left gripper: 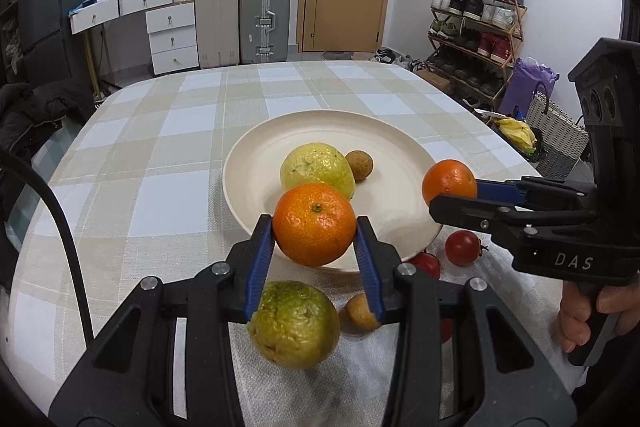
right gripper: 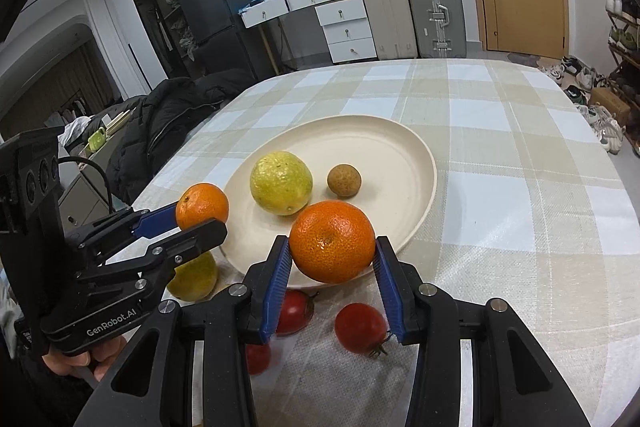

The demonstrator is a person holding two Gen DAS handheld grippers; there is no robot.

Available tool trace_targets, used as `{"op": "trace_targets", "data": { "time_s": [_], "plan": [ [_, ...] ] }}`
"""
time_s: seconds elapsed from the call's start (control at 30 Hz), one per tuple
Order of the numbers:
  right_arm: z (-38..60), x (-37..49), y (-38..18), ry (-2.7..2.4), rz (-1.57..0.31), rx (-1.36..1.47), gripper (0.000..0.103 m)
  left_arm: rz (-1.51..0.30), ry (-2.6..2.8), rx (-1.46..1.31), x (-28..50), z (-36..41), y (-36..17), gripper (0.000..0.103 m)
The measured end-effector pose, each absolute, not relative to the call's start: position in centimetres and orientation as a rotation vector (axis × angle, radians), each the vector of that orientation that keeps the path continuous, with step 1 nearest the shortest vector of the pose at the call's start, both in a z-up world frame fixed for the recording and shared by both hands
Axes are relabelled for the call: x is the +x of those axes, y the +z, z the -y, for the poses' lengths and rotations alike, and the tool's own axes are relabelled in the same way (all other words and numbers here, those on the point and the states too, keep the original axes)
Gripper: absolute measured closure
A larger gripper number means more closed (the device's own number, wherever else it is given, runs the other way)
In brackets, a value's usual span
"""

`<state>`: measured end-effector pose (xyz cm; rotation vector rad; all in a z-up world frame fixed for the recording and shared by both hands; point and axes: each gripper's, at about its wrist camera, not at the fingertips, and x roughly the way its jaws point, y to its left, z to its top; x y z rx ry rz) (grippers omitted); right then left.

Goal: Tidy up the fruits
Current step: 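Lift and carry both oranges over the cream plate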

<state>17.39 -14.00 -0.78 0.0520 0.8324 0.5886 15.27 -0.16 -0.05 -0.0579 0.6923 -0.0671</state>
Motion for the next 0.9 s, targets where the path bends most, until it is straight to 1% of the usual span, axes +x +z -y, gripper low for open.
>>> {"op": "trace_targets", "data": {
  "time_s": [0.3, 0.9],
  "plan": [
    [13.4, 18.1, -1.3, 0.581, -0.840, 0.037, 0.060, -0.721, -0.068, -0.057, 17.0, 0.3, -1.2, 0.065],
    [12.2, 19.3, -1.8, 0.576, -0.855, -0.009, 0.060, -0.745, -0.058, -0.061, 18.9, 0.5, -1.5, 0.065]
  ]
}}
